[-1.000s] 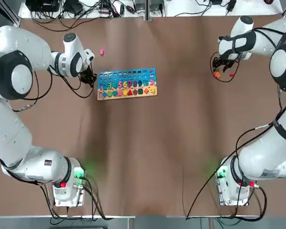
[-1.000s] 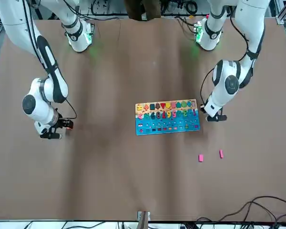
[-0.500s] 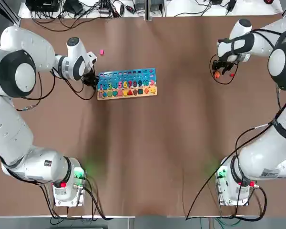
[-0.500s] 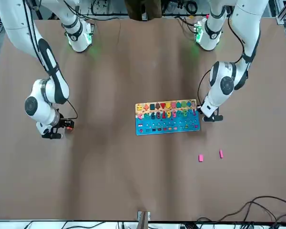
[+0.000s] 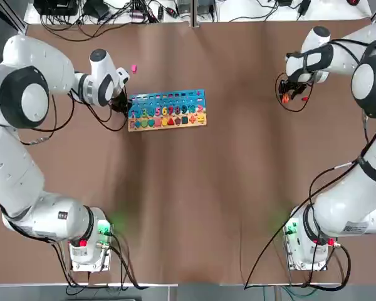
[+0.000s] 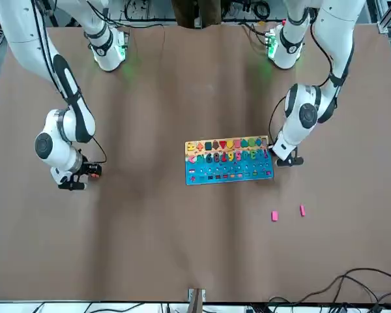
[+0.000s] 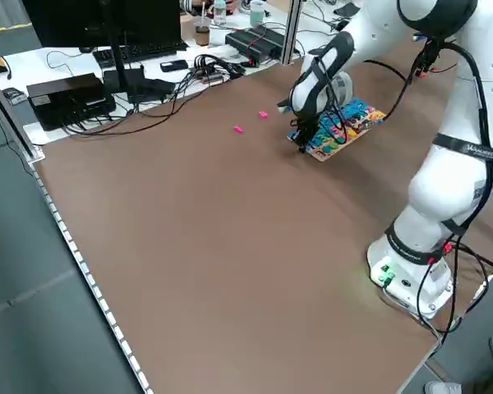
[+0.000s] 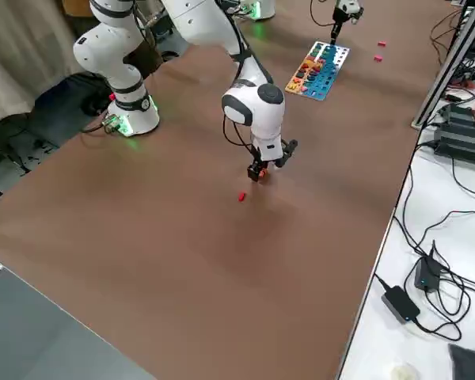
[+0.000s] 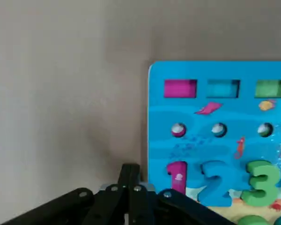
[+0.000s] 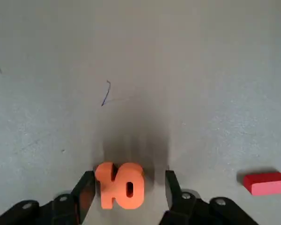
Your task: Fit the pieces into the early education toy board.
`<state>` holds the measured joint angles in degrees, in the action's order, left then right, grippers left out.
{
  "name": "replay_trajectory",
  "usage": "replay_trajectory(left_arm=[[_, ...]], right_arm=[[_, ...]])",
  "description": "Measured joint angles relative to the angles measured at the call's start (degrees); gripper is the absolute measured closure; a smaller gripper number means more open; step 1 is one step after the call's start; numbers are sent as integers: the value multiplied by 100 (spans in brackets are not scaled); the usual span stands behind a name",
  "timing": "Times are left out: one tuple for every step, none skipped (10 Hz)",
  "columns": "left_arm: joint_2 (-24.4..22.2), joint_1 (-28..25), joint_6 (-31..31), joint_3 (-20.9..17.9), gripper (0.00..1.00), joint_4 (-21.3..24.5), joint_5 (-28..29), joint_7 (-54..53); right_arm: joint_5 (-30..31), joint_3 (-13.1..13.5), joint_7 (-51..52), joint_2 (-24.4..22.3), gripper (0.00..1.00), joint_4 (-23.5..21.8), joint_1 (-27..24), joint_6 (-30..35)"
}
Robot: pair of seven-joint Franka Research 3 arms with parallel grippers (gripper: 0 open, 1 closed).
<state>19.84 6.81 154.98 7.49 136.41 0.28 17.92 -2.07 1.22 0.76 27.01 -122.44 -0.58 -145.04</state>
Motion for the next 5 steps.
replay_trajectory(left_arm=[[33, 25, 18, 29, 99, -41, 3, 58], [60, 39, 13, 38, 99, -81, 6, 112], [73, 46, 13, 50, 99, -106, 11, 148], [122, 63, 24, 95, 99, -177, 11, 199], [197, 82, 30, 174, 99, -285, 12, 261]], right_arm=[[0, 0, 0, 0, 33, 6, 0, 31], [-1, 0, -2, 0, 34, 14, 0, 64], [-1, -1, -7, 0, 37, 35, 0, 122], [-4, -1, -17, 0, 38, 71, 0, 210], [-10, -2, -35, 0, 39, 120, 0, 298]])
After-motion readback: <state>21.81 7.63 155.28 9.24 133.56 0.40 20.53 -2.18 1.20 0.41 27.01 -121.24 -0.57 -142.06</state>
